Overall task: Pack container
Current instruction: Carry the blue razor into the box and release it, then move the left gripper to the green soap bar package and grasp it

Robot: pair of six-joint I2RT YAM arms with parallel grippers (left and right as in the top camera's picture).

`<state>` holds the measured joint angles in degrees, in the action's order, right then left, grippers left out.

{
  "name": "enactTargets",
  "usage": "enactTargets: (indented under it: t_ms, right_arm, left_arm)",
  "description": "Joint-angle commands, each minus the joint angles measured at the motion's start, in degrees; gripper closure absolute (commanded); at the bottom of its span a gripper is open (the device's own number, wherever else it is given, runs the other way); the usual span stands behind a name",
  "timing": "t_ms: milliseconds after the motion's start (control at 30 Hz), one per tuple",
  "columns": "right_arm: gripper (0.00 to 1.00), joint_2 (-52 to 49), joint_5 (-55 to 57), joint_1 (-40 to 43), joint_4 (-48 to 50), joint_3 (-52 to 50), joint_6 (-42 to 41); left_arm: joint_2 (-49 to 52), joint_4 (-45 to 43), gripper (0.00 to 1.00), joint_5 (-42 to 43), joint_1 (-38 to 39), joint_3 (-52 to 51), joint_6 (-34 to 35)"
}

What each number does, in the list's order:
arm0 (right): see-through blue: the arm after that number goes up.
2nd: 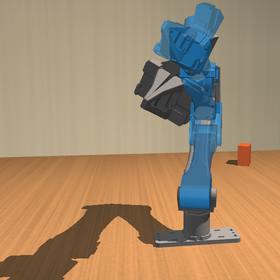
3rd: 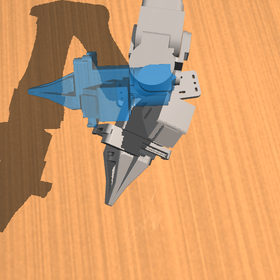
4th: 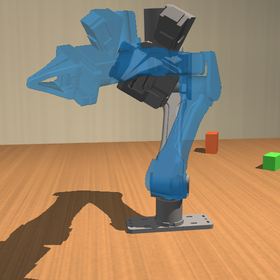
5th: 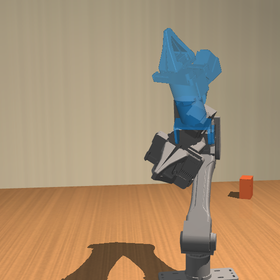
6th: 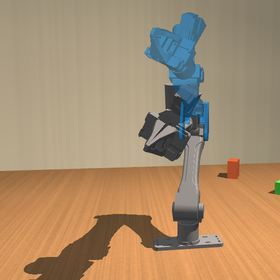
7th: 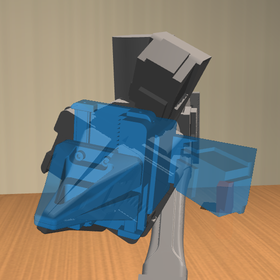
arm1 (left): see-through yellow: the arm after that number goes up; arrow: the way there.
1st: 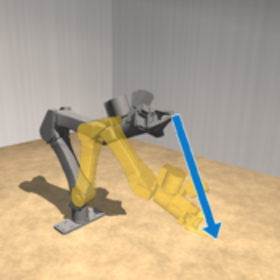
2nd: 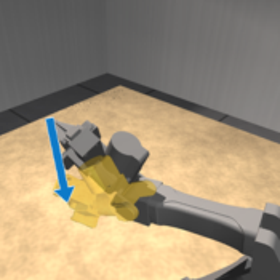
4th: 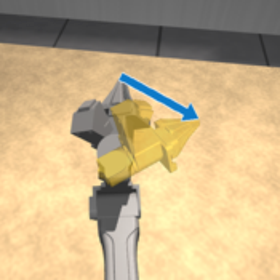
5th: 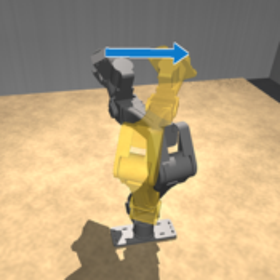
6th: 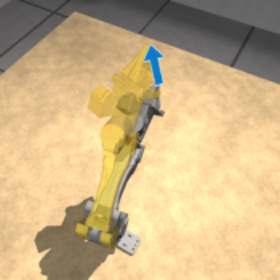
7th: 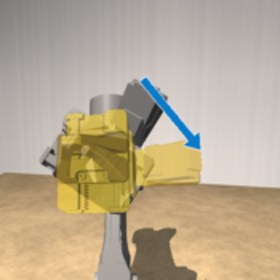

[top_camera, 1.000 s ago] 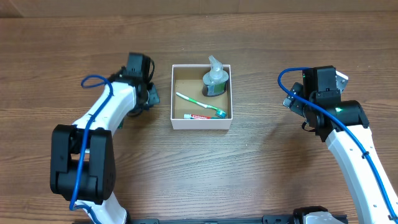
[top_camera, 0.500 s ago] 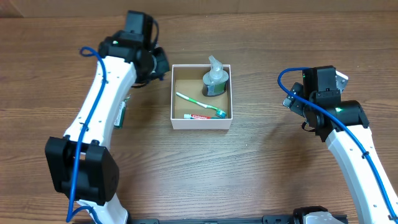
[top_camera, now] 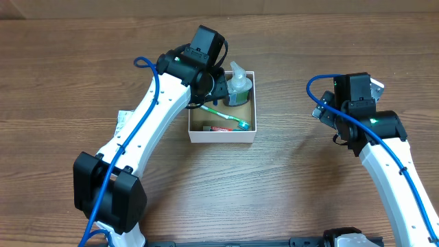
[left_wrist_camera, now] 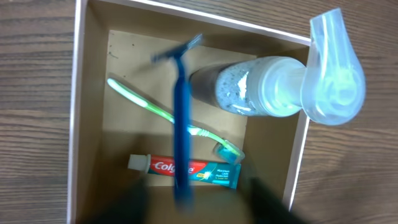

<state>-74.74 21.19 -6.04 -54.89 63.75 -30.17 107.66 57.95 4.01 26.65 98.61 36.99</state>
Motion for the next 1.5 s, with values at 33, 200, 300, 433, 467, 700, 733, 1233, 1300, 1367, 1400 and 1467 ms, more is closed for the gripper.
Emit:
enactTargets:
  t_ms: [33,200,300,433,467,700,733,1233,1300,1367,1400,1467]
  right_arm:
    - [0.0,0.68,0.39,0.0,0.33,0.61,-0.24]
    - [0.0,0.68,0.39,0.0,0.33,0.61,-0.22]
    - [0.0,0.68,0.39,0.0,0.33,0.61,-0.24]
    - [0.0,0.68,0.39,0.0,0.33,0.61,-0.24]
    - [0.0,0.68,0.39,0.0,0.33,0.61,-0.22]
    - [0.0,0.68,0.39,0.0,0.31,0.61,-0.24]
    - [0.0,0.68,0.39,0.0,0.33,0.61,-0.24]
    - [0.0,0.68,0.39,0.0,0.33,0.61,-0.24]
    - [0.0,0.68,0.39,0.0,0.33,0.61,-0.22]
    - [0.0,0.68,0.39,0.0,0.33,0.61,-0.24]
    - [0.0,0.68,0.39,0.0,0.33,0.61,-0.24]
    - [0.0,0.68,0.39,0.0,0.33,0.61,-0.24]
  left_arm:
    - [0.33,0.52,0.32,-1.68,-0.52,1.18,0.59]
    - [0.24,4.17,0.05,-3.32,-4.66,1.38,-2.38]
    - [0.24,10.58,0.0,-5.55,-10.32,1.38,-3.41]
    - [0.24,16.65,0.0,-13.14,-17.77,1.25,-6.95]
    - [0.24,17.59,0.0,-15.17,-19.74,1.22,-7.98]
    - [0.26,16.68,0.0,-16.46,-28.48,-1.86,-16.13]
    - [0.26,16.0,0.0,-16.44,-29.59,-3.23,-17.86]
    - [0.28,-6.69,0.0,-2.05,-34.88,-25.79,-43.93]
    - [0.28,-8.11,0.0,-2.05,-34.93,-26.1,-44.13]
    - [0.31,-9.55,0.0,-1.99,-34.91,-26.34,-44.68]
    - [0.35,-10.19,0.0,-2.03,-34.91,-26.51,-45.13]
    - [0.46,-10.88,0.0,-2.03,-34.91,-26.77,-46.23]
